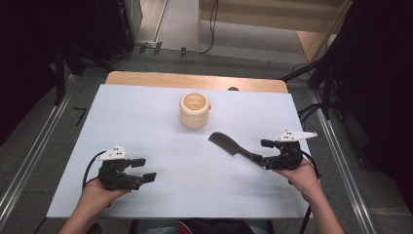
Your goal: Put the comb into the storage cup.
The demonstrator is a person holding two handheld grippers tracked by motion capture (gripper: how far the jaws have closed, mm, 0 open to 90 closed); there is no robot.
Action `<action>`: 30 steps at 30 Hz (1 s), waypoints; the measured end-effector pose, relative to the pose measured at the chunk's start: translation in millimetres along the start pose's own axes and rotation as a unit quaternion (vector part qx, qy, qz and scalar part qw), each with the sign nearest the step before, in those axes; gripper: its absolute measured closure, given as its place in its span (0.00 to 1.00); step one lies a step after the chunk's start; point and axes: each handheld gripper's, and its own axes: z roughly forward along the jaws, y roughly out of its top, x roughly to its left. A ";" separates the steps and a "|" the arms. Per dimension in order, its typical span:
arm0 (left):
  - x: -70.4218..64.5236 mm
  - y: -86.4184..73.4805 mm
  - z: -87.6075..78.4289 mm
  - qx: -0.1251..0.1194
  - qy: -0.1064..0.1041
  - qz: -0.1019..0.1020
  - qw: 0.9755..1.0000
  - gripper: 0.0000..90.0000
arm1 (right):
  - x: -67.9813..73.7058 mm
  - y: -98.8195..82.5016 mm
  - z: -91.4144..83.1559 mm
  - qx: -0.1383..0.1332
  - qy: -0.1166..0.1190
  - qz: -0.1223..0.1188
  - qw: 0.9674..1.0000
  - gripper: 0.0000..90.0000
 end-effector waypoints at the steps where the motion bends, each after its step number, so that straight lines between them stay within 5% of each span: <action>1: 0.0 0.0 0.0 0.000 -0.001 -0.001 1.000 0.27 | -2.0 1.8 0.9 -0.002 -0.002 -0.003 1.000 0.21; 15: 0.2 0.1 0.9 0.002 -0.003 -0.001 1.000 0.27 | -13.0 13.4 7.7 -0.008 -0.005 -0.001 1.000 0.22; 30: 0.2 0.1 1.2 0.003 -0.002 -0.002 1.000 0.27 | -19.7 3.6 14.4 0.016 -0.009 0.004 1.000 0.23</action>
